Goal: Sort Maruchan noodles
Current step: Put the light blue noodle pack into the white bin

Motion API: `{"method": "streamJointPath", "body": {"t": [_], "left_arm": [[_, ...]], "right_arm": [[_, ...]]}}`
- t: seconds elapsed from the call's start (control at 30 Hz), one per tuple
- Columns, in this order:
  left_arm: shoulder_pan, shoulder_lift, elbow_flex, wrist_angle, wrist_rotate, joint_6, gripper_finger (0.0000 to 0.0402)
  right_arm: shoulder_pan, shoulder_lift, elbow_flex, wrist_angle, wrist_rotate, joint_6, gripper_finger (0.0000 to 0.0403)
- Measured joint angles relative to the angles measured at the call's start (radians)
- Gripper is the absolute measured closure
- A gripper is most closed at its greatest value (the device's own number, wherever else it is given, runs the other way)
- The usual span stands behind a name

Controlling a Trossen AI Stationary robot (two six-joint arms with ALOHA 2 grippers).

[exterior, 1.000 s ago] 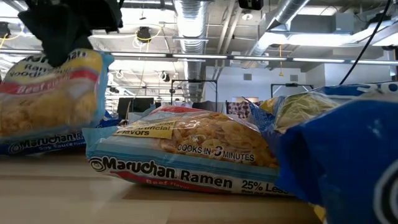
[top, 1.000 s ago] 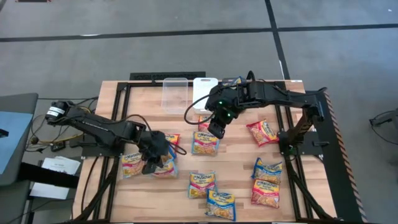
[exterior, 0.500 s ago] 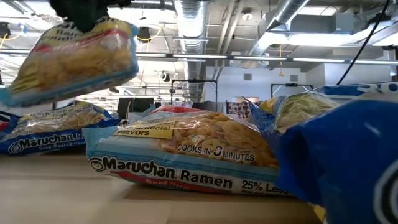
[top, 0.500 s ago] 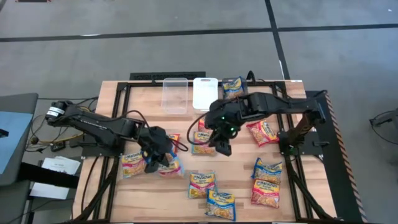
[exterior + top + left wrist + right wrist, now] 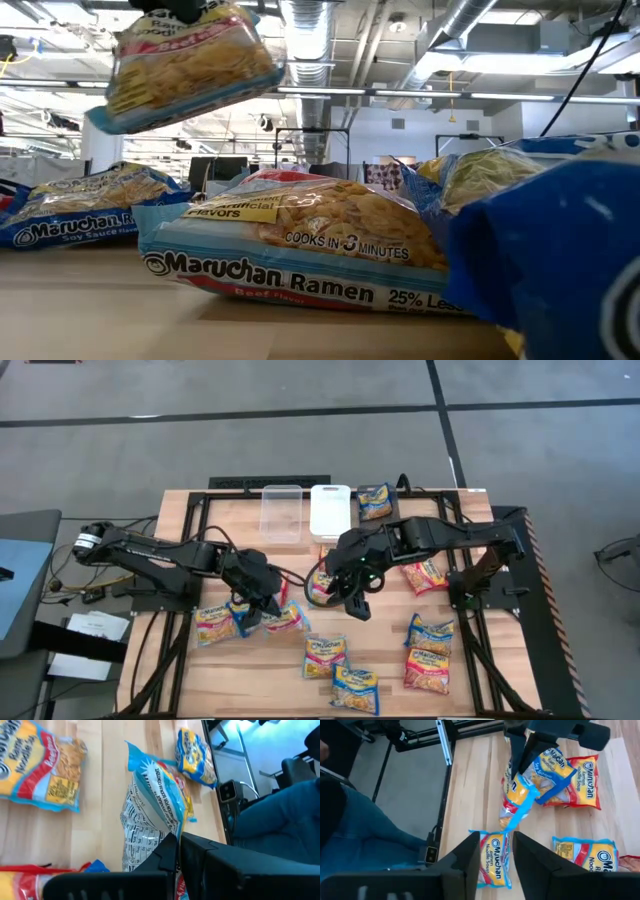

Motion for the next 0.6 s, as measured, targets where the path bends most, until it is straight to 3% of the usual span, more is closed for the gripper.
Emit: {"method": "streamJointPath", "body": {"t": [0.3,0.6], "left_arm": [[0.021,0.0,0.04,0.001,-0.027,0.027,0.0401],[0.037,0.0,0.047,0.001,-0.042,0.034,0.0401]], "right_arm": [[-0.018,0.0,0.0,0.044,0.07,-0.023,0.0162],[-0.052,0.128,0.002,0.059,0.094,-0.024,0.0154]]}}
